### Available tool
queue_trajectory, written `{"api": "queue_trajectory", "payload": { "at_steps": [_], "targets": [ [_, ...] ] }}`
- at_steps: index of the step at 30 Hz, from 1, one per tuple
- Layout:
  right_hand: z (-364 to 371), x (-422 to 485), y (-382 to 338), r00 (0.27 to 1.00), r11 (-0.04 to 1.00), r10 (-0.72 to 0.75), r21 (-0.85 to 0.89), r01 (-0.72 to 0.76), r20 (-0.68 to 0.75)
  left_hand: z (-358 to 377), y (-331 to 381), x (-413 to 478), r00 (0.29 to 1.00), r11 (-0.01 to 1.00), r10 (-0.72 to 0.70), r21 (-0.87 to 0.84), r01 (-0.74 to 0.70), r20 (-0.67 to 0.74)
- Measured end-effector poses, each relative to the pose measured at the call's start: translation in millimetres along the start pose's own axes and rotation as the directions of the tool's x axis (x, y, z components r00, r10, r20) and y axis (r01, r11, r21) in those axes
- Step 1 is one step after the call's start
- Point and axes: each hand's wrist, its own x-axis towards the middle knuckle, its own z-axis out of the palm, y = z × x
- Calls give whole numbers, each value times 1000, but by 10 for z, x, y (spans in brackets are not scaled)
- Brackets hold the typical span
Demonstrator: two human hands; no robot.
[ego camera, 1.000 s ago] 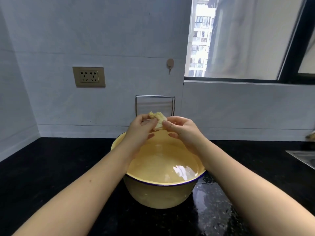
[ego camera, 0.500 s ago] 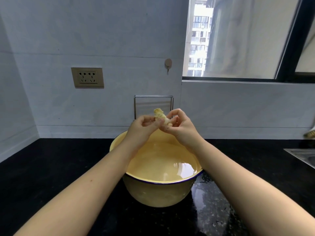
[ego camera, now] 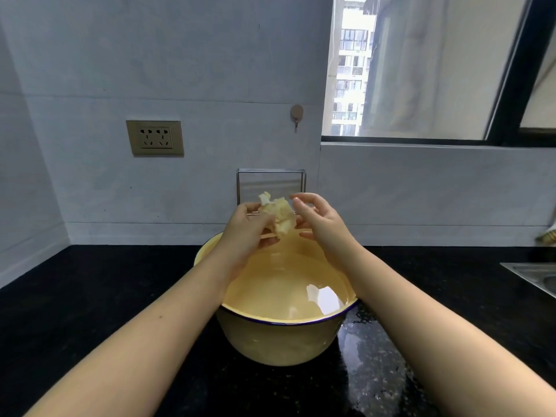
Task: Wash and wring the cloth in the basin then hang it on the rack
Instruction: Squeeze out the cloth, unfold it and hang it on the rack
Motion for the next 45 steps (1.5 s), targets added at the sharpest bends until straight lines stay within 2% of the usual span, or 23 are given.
{"api": "queue_trajectory", "payload": {
  "at_steps": [2,6,8,10,11,13,15,17,20,22,27,29,33,36,39,41,45],
  "targets": [
    [6,-15,10,999,998,-17,-55,20,40,-3,0,5,1000,1000,-6,3,6,15],
    [-3,-14,18,996,997,-76,2,76,44,-16,-2,2,995,998,-13,-55,18,95],
    [-7,-14,23,996,996,-85,4,85,40,-22,-19,-7,995,998,5,65,-12,104],
    [-5,-16,20,996,996,-87,18,87,33,-38,-47,3,999,990,26,135,-30,35],
    [-9,-11,18,997,996,-82,39,82,14,-54,-55,24,999,993,29,117,-27,-16],
    [-31,5,20,998,995,-41,93,46,-47,-78,-21,48,994,1000,8,18,-6,-112],
    [-55,15,35,997,992,29,128,-19,-73,-86,10,57,989,998,-5,-66,-5,-145],
    [-49,24,61,994,994,81,72,-76,-67,-73,27,51,993,994,-9,-110,-4,-120],
    [-19,40,77,994,994,50,-87,-58,-97,-51,26,37,999,993,-3,-122,-4,-55],
    [3,35,60,995,995,46,-81,-54,-91,-42,34,29,1000,990,-3,-138,1,-14],
    [50,-33,4,979,987,163,-25,-161,123,-10,35,-8,996,987,-23,-156,37,90],
    [23,-33,-1,983,984,158,69,-165,90,-10,58,-2,999,975,-34,-219,41,32],
    [-21,-25,-21,990,940,136,310,-143,44,-104,77,53,958,935,-107,-355,6,-265],
    [-22,-19,-17,993,943,110,312,-119,46,-163,55,80,907,942,-116,-335,-29,-404],
    [-34,-16,-3,992,974,123,193,-118,-13,-177,62,94,895,943,-122,-330,-30,-429],
    [-36,-4,22,993,983,115,148,-108,-38,-162,84,74,916,929,-132,-370,-20,-379],
    [-21,28,63,997,998,43,48,-40,-64,-71,128,-8,985,880,-135,-471,68,-109]
  ]
}}
